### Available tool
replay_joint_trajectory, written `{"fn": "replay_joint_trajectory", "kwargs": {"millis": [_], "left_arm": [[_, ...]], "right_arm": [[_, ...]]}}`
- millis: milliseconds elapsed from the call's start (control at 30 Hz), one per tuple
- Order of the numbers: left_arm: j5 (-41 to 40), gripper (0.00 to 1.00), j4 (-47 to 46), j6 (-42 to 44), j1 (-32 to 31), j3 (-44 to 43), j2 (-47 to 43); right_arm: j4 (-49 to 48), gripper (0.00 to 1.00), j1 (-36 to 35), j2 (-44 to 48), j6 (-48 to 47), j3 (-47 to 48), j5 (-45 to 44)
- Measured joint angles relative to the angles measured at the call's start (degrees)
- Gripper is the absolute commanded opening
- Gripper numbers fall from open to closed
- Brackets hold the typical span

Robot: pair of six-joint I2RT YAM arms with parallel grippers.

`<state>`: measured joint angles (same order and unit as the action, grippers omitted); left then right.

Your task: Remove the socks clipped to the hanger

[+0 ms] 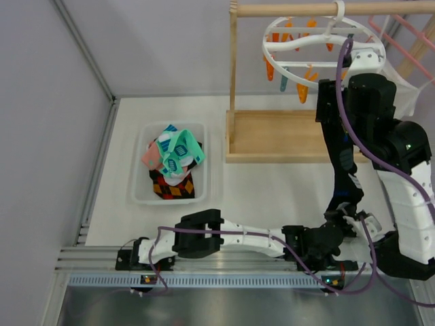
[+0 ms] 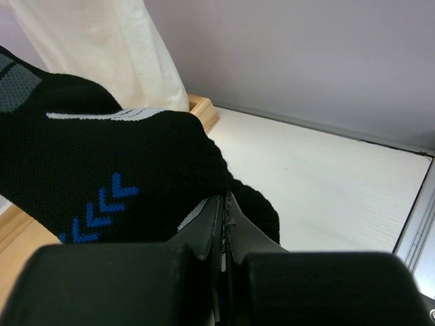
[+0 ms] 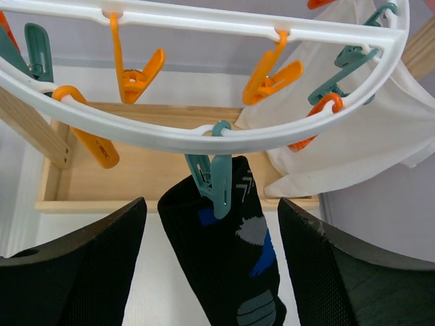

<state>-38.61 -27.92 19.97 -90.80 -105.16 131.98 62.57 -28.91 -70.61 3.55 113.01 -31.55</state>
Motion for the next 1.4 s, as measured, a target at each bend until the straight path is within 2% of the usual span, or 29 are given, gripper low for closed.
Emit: {"fn": "replay_joint_trajectory", "kwargs": {"millis": [367,767,1000,1200,1400], "left_arm": [[0.04,0.0,-0.11,-0.17,0.48,-0.72,0.09],[0.22,0.0,-0.28,-0.61,0.72,-0.72,0.09],[0.68,0.0,-0.26,-0.57,0.72,-0.72,0.09],[1.31,0.0,-0.24,-0.52,0.66,-0.72,0.09],[1.51,0.0,-0.22,-0.48,0.61,-0.72,0.09]], "right_arm": [[-4.39,0.68,-5.92,-2.12,-3.82,-3.39,-13.35],[-11.41,0.66,-7.58,-3.06,-6.78,-6.38,-16.24],[-18.86,0.63,-7.96,-2.62,-9.81,-14.05,-19.91],[-24.52,0.59,-8.0,-2.21,-12.81,-18.29,-23.41],[-29.33,0.51,-8.04,-1.92,-15.41,-19.32,-27.08]]}}
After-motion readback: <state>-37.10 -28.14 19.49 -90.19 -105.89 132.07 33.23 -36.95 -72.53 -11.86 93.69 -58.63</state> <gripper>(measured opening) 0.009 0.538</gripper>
